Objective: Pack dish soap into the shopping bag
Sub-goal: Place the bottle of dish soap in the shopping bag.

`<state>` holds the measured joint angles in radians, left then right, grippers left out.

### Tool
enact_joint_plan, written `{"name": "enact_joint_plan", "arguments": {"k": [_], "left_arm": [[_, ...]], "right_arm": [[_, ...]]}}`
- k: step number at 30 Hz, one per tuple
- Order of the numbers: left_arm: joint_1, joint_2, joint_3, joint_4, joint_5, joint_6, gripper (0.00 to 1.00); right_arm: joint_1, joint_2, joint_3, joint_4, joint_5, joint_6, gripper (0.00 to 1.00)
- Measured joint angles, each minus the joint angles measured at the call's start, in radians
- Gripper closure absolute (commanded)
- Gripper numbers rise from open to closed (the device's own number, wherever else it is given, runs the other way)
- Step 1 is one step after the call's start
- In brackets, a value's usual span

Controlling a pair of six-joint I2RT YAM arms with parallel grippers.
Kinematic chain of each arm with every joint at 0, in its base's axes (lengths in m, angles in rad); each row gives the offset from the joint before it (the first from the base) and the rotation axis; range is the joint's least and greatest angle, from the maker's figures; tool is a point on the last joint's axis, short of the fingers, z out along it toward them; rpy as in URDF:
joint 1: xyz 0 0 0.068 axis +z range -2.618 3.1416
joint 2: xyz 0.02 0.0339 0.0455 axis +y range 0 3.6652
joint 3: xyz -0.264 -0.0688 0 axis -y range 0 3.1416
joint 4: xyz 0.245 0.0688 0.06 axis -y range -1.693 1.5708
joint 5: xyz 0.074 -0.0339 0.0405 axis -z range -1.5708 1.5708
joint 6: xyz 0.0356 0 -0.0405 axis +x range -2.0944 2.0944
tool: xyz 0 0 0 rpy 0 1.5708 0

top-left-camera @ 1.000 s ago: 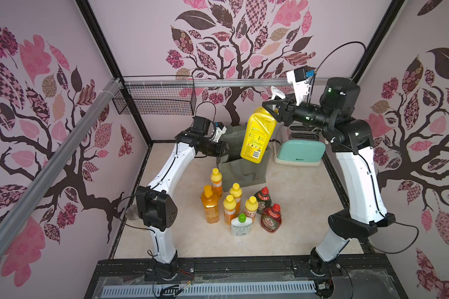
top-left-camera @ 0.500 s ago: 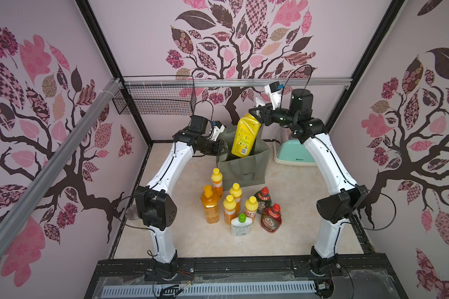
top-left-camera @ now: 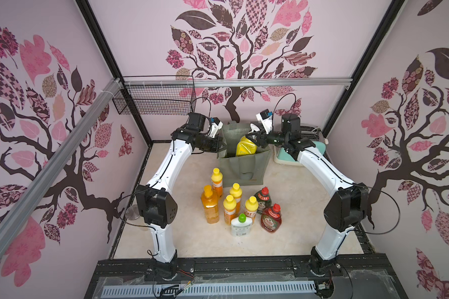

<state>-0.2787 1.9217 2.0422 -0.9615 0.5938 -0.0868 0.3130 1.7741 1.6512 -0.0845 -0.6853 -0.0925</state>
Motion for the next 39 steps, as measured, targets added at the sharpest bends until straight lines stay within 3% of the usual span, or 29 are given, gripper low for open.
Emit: {"name": "enact_joint_plan", "arguments": {"k": [5,19,27,30,32,34,37,39], "left_arm": [[-0.005,0.011,0.0,-0.001,0.003,-0.006,1.0],[-0.016,0.019,0.014,0.0,-0.003,-0.01,1.0],[-0.019,0.022,0.014,0.002,-0.01,-0.01,1.0],[-0.02,0.022,0.014,0.003,-0.013,-0.01,1.0],[-0.02,0.022,0.014,0.003,-0.016,-0.01,1.0],[-0.021,0.022,0.014,0.003,-0.025,-0.012,1.0],[-0.024,0.022,0.011,0.01,-0.055,-0.019,1.0],[-0.024,0.022,0.006,0.011,-0.079,-0.024,1.0]], "right_arm": [[0.015,-0.004,-0.055,0.028,0.002,-0.043,1.0],[0.097,0.097,0.021,0.023,0.106,-0.175,1.0],[0.095,0.095,-0.114,0.131,0.16,-0.2,1.0],[0.093,0.095,-0.131,0.161,0.169,-0.199,0.82],[0.093,0.095,-0.135,0.169,0.17,-0.199,0.45],[0.093,0.093,-0.135,0.188,0.174,-0.197,0.21],[0.095,0.057,-0.135,0.213,0.195,-0.197,0.03],[0.096,0.012,-0.135,0.219,0.22,-0.192,0.0]]}}
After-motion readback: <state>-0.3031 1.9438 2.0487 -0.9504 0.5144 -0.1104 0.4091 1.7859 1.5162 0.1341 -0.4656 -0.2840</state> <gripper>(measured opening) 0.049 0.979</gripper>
